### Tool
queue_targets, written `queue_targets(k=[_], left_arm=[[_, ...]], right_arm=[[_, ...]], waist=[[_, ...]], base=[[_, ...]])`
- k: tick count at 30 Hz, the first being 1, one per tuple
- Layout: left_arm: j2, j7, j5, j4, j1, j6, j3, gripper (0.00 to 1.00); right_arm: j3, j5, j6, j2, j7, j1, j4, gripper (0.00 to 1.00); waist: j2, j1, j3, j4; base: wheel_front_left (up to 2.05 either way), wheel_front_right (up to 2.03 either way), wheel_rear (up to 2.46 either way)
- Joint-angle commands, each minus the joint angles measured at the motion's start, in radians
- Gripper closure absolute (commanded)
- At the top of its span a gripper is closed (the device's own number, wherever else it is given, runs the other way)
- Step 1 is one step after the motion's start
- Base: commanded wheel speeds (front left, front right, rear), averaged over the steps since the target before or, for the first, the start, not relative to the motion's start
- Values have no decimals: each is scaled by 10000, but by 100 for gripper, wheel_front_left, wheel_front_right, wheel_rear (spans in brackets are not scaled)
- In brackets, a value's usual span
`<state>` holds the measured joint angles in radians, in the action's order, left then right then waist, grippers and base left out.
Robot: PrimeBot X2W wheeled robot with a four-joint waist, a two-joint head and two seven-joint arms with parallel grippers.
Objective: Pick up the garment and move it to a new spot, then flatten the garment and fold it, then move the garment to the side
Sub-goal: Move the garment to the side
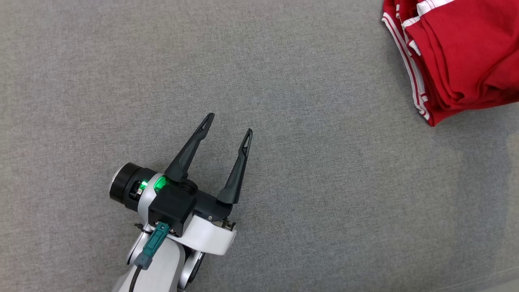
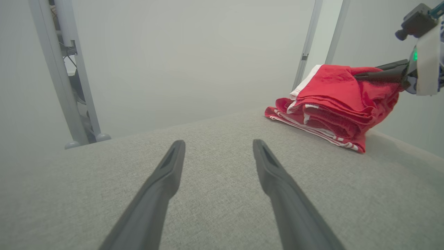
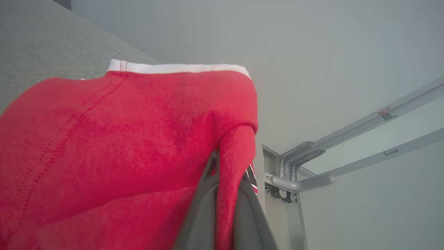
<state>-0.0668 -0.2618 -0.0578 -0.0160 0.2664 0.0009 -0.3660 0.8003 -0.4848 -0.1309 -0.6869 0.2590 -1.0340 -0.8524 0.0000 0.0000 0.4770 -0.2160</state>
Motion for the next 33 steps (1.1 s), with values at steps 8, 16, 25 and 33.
queue_targets(k=[8, 16, 25, 33], left_arm=[[-48, -38, 25, -70, 359, -132, -42, 0], [5, -38, -154, -85, 197, 14, 3, 0], [78, -40, -594, -137, -269, 387, 238, 0], [136, -38, -1689, -220, -1109, 861, 711, 0]], right_arm=[[-864, 1340, 2, 714, 75, -346, -1675, 0], [-2796, 3150, 2, 1203, 70, -612, -3208, 0], [-4524, 4059, 2, 2681, 71, 1483, -222, 0], [-5641, 3534, 2, 4197, 72, 4973, 3607, 0]], waist=[[0, 0, 211, 158], [0, 0, -124, 462], [0, 0, -1029, 1087], [0, 0, -2308, 1964]], base=[[0, 0, 0], [0, 0, 0], [0, 0, 0], [0, 0, 0]])
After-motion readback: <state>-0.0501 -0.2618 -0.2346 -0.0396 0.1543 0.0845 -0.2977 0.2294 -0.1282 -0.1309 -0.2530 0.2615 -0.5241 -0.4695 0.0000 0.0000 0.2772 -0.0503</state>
